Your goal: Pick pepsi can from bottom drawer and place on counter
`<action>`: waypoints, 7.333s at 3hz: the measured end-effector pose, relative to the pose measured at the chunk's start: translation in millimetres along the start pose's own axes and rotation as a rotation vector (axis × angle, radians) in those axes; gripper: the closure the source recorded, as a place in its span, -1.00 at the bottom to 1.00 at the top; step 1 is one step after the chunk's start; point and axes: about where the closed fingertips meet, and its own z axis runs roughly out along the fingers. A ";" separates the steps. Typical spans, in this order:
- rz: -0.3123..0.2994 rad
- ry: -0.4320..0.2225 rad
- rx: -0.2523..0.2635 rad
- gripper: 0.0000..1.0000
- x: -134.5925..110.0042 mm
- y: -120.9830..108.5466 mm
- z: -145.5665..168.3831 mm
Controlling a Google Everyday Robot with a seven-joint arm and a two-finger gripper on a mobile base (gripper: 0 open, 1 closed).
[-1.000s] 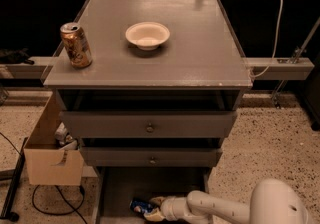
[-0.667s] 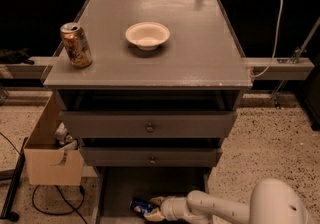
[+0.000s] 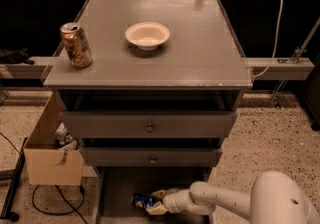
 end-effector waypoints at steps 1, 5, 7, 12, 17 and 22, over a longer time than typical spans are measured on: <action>-0.017 -0.020 -0.024 1.00 -17.6 -3.4 -27.7; -0.072 -0.001 0.002 1.00 -76.3 69.0 -182.5; -0.226 -0.088 0.083 1.00 -131.7 120.0 -267.9; -0.544 -0.033 0.269 1.00 -315.9 119.0 -405.2; -0.689 0.080 0.385 1.00 -437.4 81.1 -517.5; -0.853 0.066 0.402 1.00 -547.9 34.5 -564.6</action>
Offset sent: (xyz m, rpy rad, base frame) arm -0.0207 -0.0692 0.1043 0.0479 0.0021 0.0525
